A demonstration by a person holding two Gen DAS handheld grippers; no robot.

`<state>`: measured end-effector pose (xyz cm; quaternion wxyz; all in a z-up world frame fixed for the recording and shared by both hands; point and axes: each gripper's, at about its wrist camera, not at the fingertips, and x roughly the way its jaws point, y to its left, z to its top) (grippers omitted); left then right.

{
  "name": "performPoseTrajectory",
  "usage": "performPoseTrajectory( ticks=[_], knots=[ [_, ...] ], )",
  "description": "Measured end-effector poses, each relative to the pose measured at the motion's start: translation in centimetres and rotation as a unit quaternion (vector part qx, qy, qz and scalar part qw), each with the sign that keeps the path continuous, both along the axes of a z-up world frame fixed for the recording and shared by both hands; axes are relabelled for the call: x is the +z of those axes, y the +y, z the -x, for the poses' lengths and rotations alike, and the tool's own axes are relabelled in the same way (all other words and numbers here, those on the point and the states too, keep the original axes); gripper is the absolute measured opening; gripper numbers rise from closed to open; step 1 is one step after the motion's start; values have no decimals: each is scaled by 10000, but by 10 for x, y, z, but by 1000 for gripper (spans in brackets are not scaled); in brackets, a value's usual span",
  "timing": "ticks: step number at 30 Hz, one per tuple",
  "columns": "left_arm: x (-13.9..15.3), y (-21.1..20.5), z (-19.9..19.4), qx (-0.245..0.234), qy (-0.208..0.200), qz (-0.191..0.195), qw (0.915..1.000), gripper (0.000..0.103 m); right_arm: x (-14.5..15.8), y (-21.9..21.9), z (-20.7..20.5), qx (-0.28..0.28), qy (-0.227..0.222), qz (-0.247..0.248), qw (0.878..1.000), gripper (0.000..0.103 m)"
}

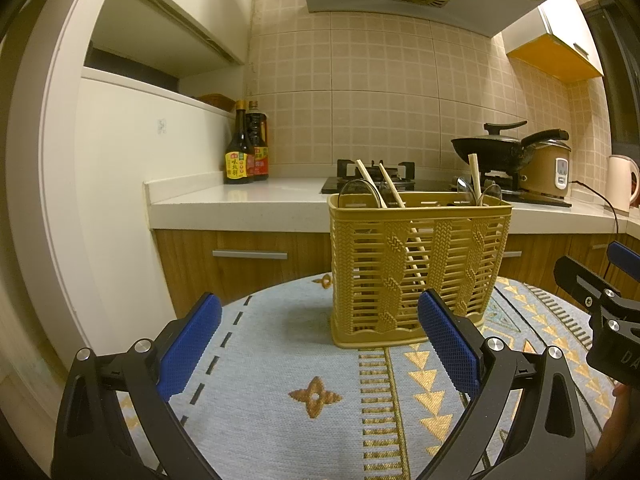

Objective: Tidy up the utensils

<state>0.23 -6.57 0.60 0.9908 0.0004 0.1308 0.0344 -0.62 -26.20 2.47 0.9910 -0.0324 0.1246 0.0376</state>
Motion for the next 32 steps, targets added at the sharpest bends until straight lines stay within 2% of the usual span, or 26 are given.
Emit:
performPoseTrajectory(
  ticks=[18,25,32],
  knots=[
    [-2,-4,-1,-39,96,-74,9999,95,-1,-4,-5,-47,23,-54,10000,95],
    [-3,2,-5,-138,173,93,9997,96,1,-6,-5,-34,29,-105,9999,95],
    [-3,-1,-4,-107,199,-9,9997,96,2,-9,-4,-41,22,-162,9999,95]
  ],
)
